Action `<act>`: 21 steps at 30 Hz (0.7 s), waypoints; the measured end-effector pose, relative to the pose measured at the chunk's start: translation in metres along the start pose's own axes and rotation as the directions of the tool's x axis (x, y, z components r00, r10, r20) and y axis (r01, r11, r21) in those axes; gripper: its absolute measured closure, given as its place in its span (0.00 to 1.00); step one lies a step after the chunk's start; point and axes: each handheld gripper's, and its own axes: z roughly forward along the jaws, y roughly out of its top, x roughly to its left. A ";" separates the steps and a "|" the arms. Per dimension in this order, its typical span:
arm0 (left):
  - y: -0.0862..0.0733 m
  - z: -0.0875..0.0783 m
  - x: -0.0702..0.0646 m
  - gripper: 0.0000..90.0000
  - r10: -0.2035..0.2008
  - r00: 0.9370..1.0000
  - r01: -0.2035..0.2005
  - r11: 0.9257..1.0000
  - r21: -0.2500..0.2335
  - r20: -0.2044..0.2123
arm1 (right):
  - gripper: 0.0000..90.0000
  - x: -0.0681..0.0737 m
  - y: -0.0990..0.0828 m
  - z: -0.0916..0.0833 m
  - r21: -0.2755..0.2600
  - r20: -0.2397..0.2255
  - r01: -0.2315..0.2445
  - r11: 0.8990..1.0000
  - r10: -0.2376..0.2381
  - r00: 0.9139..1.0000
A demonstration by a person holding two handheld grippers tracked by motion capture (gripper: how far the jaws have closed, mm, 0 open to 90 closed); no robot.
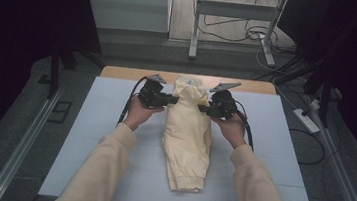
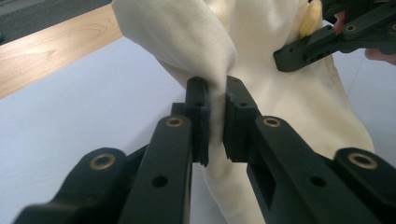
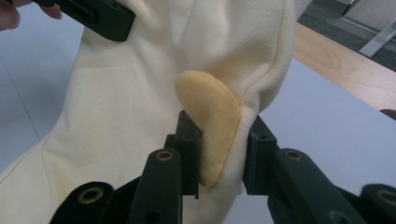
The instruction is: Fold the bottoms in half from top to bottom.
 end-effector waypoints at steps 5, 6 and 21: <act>0.002 0.000 0.000 0.90 -0.001 1.000 0.001 1.000 -0.006 0.001 | 0.79 0.000 0.000 -0.002 -0.004 0.003 0.004 1.000 -0.004 1.000; 0.002 -0.001 0.000 0.90 -0.003 1.000 0.003 1.000 -0.008 0.003 | 0.79 0.000 0.001 -0.002 -0.004 0.004 0.004 1.000 -0.004 1.000; 0.017 -0.013 -0.002 0.91 0.005 1.000 -0.005 0.999 -0.034 -0.004 | 0.79 0.001 0.016 -0.016 -0.042 0.025 0.021 0.999 -0.020 0.999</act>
